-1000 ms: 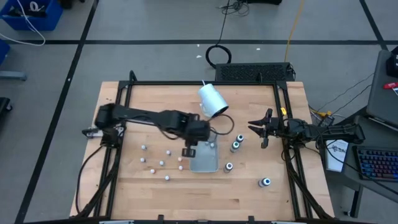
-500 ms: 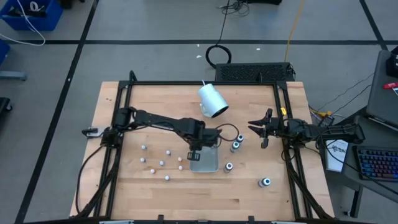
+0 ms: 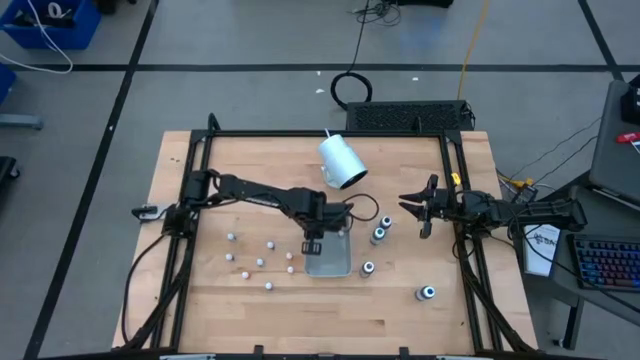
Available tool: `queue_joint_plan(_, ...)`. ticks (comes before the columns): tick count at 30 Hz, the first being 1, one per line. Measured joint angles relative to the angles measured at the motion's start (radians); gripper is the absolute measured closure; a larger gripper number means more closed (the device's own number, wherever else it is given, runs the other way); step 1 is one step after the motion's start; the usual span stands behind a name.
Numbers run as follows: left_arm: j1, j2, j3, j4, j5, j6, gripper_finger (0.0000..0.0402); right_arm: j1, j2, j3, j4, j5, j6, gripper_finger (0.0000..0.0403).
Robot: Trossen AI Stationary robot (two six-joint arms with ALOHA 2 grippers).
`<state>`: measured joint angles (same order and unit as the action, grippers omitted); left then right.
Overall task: Pick & Place food coloring
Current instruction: Put the small orange food coloring bottle into the gray bin, then put the small green food coloring bottle into the gray bin
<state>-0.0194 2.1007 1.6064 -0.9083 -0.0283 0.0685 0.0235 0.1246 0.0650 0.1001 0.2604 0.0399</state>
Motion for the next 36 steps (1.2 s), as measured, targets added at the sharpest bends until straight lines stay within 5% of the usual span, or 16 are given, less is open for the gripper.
queue_joint_plan(6,-0.001,-0.001,-0.001,0.0,0.002,-0.006,0.0341,0.0,0.0,0.0,0.0,0.0,0.0,0.0325)
queue_joint_plan(13,-0.001,0.001,-0.004,-0.003,0.003,-0.029,0.0218,0.0,0.0,0.0,0.0,0.0,0.0,0.0325)
queue_joint_plan(19,-0.002,-0.005,0.009,-0.01,0.003,-0.035,0.0162,0.0,0.0,0.0,0.0,0.0,0.0,0.0325)
queue_joint_plan(30,-0.016,-0.145,0.064,-0.065,-0.005,-0.07,0.0136,0.0,0.0,0.0,0.0,0.0,0.0,0.0325)
queue_joint_plan(36,-0.064,-0.327,-0.031,-0.206,-0.116,-0.257,0.0135,0.0,0.0,0.0,0.0,0.0,0.0,0.0325)
